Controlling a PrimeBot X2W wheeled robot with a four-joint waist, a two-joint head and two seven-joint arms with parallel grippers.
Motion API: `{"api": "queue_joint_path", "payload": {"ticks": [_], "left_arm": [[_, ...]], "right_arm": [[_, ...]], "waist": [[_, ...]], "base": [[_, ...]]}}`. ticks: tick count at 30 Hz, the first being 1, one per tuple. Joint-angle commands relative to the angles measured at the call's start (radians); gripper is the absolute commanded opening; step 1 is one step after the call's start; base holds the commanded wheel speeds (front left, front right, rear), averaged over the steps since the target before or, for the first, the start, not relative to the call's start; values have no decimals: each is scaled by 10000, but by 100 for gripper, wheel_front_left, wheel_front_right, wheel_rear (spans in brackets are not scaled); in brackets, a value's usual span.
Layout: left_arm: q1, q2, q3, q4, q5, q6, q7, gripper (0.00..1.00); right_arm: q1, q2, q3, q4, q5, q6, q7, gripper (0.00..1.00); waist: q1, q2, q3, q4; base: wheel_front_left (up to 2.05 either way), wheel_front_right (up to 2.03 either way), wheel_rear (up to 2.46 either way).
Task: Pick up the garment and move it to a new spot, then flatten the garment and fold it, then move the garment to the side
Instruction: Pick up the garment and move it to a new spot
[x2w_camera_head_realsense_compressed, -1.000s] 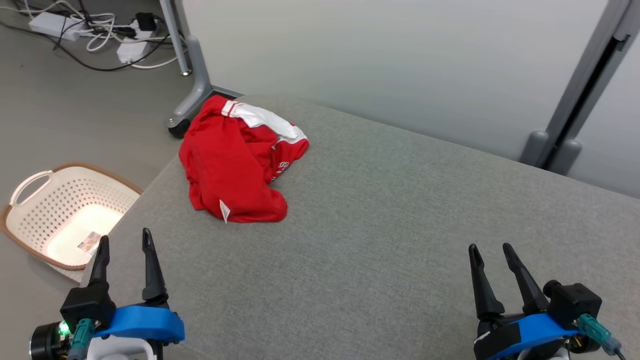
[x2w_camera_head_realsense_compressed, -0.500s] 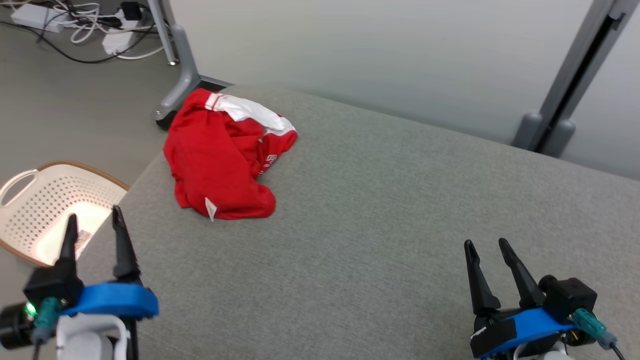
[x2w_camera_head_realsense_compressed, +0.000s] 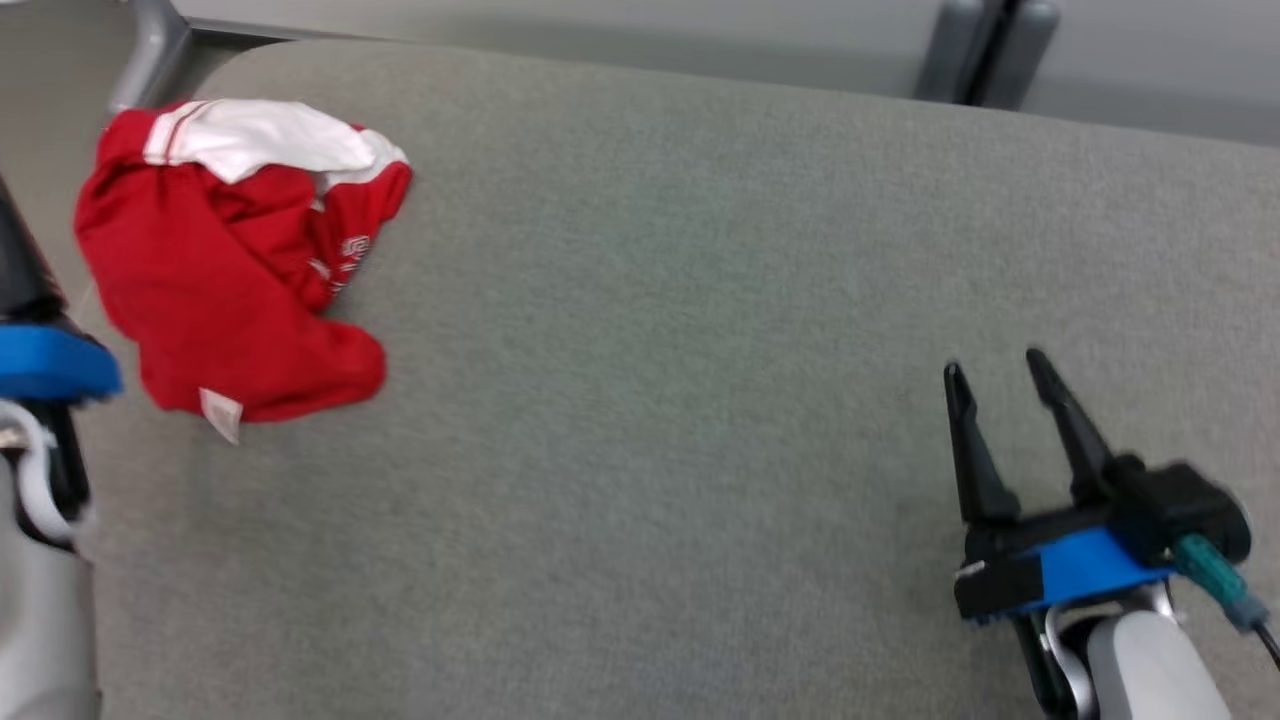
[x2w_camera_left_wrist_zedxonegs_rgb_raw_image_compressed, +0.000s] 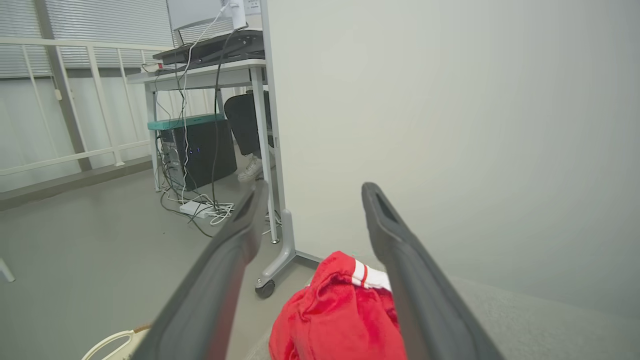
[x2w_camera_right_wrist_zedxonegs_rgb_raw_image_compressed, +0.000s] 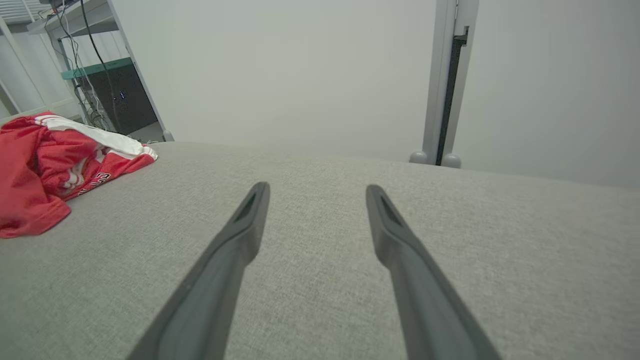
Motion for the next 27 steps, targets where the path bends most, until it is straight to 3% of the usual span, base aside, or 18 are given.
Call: {"api": "queue_joint_path", "payload": {"ticks": [1, 11, 25, 27], "left_arm": [[-177, 69, 14, 103, -44, -27, -10, 100], [-2572, 854, 147, 3400, -525, -626, 396, 100], [-3594, 481, -282, 6827, -869, -1082, 922, 100], [-3639, 485, -340, 7114, -881, -1121, 915, 31]], "right_arm": [[-133, -46, -26, -128, -106, 22, 37, 100], [-158, -47, -296, -2359, -775, 22, 996, 100], [-322, -47, -377, -2998, -930, 22, 1277, 100], [-357, -47, -362, -2998, -930, 22, 1282, 100]], "waist": [[-4, 0, 167, 13], [-4, 0, 1803, -578], [-4, 0, 2530, -667], [-4, 0, 2513, -682]], "base": [[0, 0, 0], [0, 0, 0], [0, 0, 0], [0, 0, 0]]}}
